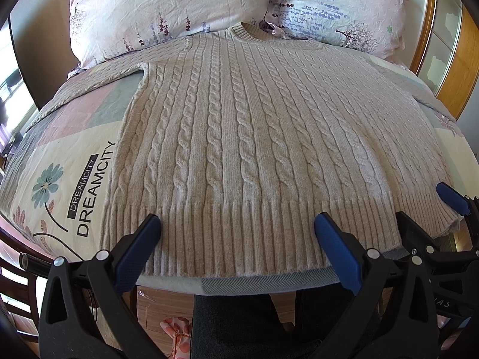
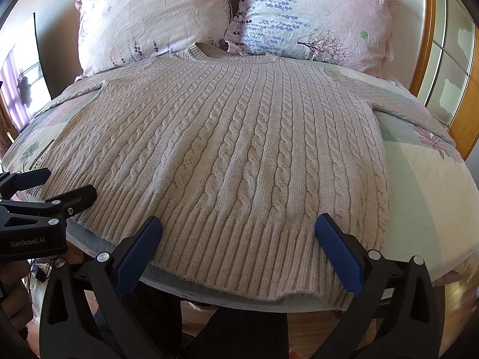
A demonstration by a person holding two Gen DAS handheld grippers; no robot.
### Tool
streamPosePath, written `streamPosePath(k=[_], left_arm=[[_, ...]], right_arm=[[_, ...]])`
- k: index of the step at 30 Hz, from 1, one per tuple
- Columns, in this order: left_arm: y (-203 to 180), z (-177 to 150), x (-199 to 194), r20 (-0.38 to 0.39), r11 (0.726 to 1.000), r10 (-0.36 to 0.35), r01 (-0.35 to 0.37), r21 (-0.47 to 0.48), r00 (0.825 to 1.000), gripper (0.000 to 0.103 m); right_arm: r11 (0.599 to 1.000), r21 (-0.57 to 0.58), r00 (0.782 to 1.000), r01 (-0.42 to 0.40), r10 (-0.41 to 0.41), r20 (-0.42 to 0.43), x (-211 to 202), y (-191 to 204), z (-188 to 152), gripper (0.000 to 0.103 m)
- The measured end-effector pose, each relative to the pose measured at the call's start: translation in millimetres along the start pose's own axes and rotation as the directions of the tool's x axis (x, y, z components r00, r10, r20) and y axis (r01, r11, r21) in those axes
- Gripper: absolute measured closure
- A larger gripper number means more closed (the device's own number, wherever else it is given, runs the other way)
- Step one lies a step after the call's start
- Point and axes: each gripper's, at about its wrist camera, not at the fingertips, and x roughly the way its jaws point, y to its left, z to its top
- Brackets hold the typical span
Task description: Fold small clothes
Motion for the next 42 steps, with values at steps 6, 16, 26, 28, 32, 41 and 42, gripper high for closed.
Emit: streamPosePath(k=[6, 16, 26, 28, 32, 41, 42], left_arm=[[0.0, -0.1, 0.0, 0.001, 1.0, 0.0, 0.0, 0.0, 1.0, 0.002], [0.0, -0.1, -0.2, 0.003, 1.0, 0.0, 0.0, 0.001, 1.0, 0.002], [0.0, -0.2, -0.2, 0.003, 1.0, 0.0, 0.0, 0.0, 1.0, 0.002], [0.1, 0.1, 0.0, 0.002, 1.0, 0.0, 0.0, 0.001, 1.0, 0.002], [0.1, 0.6, 0.6, -0.002, 1.0, 0.001, -0.001, 0.004, 1.0, 0.002], [0.6, -3.3, -2.0, 0.063, 1.0, -0.009, 0.007, 0.029, 0.998, 0.002], [0.6, -3.2, -2.2, 0.066, 0.999, -0.009, 0.007, 0.034, 0.998, 0.002]], right_arm=[[1.0, 0.0, 1.0, 0.0, 0.0, 0.001, -0.1, 0.1, 0.0, 0.001], [1.0, 0.0, 1.0, 0.0, 0.0, 0.001, -0.2, 0.0, -0.3, 0.001], [1.0, 0.0, 1.0, 0.0, 0.0, 0.002, -0.5, 0.0, -0.4, 0.001], [1.0, 0.0, 1.0, 0.0, 0.0, 0.002, -0.6, 0.0, -0.4, 0.001], [1.0, -0.005, 1.0, -0.002, 0.002, 0.01, 1.6, -10.1, 0.9, 0.001], [0.993, -0.006, 0.981, -0.122, 0.121, 0.153, -20.3, -80.4, 27.8, 0.001], [0.993, 0.053, 0.976, -0.107, 0.095, 0.194, -27.3, -105.1, 40.2, 0.001]])
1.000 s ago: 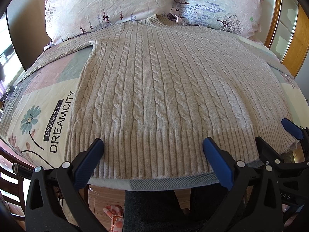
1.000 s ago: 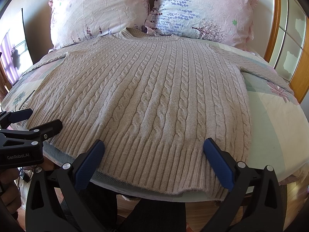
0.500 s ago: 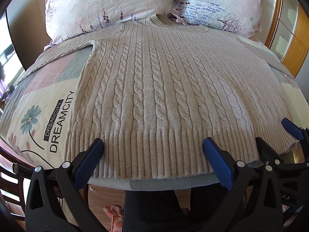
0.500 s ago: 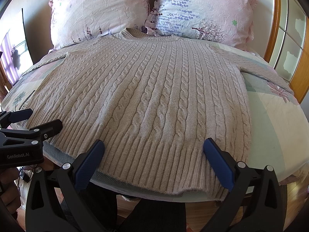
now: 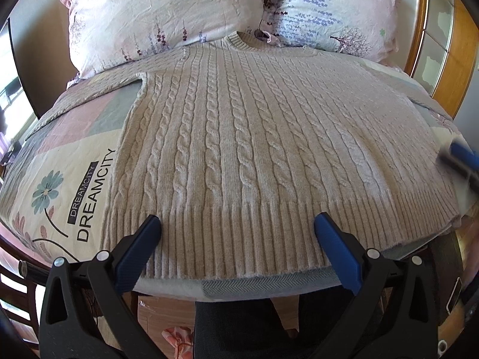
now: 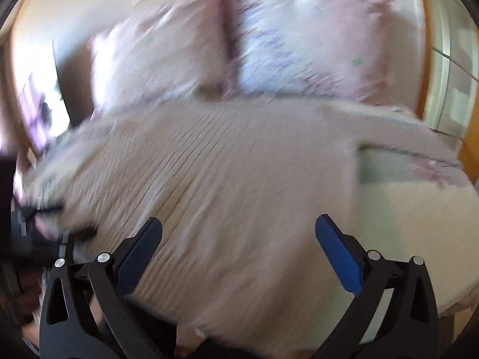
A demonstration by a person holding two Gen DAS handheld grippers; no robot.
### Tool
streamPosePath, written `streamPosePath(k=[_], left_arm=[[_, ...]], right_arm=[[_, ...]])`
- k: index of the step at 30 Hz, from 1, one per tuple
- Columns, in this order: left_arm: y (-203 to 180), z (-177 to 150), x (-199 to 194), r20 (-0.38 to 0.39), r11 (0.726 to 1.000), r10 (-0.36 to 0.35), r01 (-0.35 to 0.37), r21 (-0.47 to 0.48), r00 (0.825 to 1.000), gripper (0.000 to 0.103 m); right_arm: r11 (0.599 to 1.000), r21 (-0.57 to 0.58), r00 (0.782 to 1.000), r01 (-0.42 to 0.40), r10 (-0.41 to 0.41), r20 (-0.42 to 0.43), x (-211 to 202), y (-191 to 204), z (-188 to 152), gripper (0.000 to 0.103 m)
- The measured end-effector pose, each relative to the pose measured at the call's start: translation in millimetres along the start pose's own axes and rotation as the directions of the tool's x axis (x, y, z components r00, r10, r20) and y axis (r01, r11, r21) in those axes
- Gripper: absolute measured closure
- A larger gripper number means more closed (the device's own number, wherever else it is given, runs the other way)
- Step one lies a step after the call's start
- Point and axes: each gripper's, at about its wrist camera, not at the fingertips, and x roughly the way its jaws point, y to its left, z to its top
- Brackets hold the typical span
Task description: Fold small clothes
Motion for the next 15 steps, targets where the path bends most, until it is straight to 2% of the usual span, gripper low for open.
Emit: streamPosePath(k=[2, 4, 6, 8, 9, 10, 12, 13, 14, 15], left_arm=[[1.5, 4.2, 1.2, -0.009, 1.0, -0.006, 0.006, 0.007, 1.0, 0.002], [10.3, 15.6, 1.8, -0.003, 1.0, -0.023, 0.023, -0.012, 1.0, 0.002], [24.0, 28.5, -0.7, 0.033, 0.999, -0.022, 0.024, -0.045, 0.999, 0.002], [47.7, 48.8, -1.0, 0.062, 0.995, -0.043, 0.049, -0.091, 0.997, 0.002], [56.8, 55.2, -0.9, 0.072, 0.992, -0.061, 0.069, -0.109, 0.995, 0.002], [69.3, 62.8, -0.3, 0.093, 0.985, -0.092, 0.105, -0.135, 0.991, 0.002], [96.5, 73.9, 2.0, 0.178, 0.959, -0.18, 0.213, -0.187, 0.967, 0.002], [107.5, 76.5, 3.7, 0.219, 0.943, -0.216, 0.261, -0.207, 0.952, 0.002], [122.4, 80.2, 8.1, 0.259, 0.924, -0.24, 0.302, -0.235, 0.935, 0.002], [128.0, 83.2, 11.9, 0.267, 0.92, -0.234, 0.302, -0.251, 0.935, 0.002]], right_arm=[[0.988, 0.126, 0.994, 0.089, -0.096, 0.054, -5.3, -55.6, 31.9, 0.001], [0.955, 0.249, 0.982, 0.164, -0.183, 0.056, -1.1, -111.5, 56.0, 0.001], [0.872, 0.425, 0.961, 0.245, -0.276, 0.012, 11.9, -187.9, 75.6, 0.002], [0.774, 0.559, 0.945, 0.298, -0.323, -0.056, 26.3, -248.5, 81.5, 0.021], [0.717, 0.62, 0.938, 0.317, -0.334, -0.093, 32.7, -275.6, 80.7, 0.034], [0.668, 0.671, 0.936, 0.322, -0.331, -0.12, 39.4, -297.5, 80.0, 0.039], [0.569, 0.75, 0.93, 0.336, -0.324, -0.171, 55.2, -340.6, 77.3, 0.048], [0.546, 0.765, 0.928, 0.343, -0.325, -0.184, 58.6, -350.7, 75.6, 0.052], [0.504, 0.79, 0.926, 0.348, -0.318, -0.205, 68.1, -366.4, 73.3, 0.054], [0.484, 0.803, 0.925, 0.349, -0.313, -0.213, 72.1, -370.4, 71.4, 0.057]])
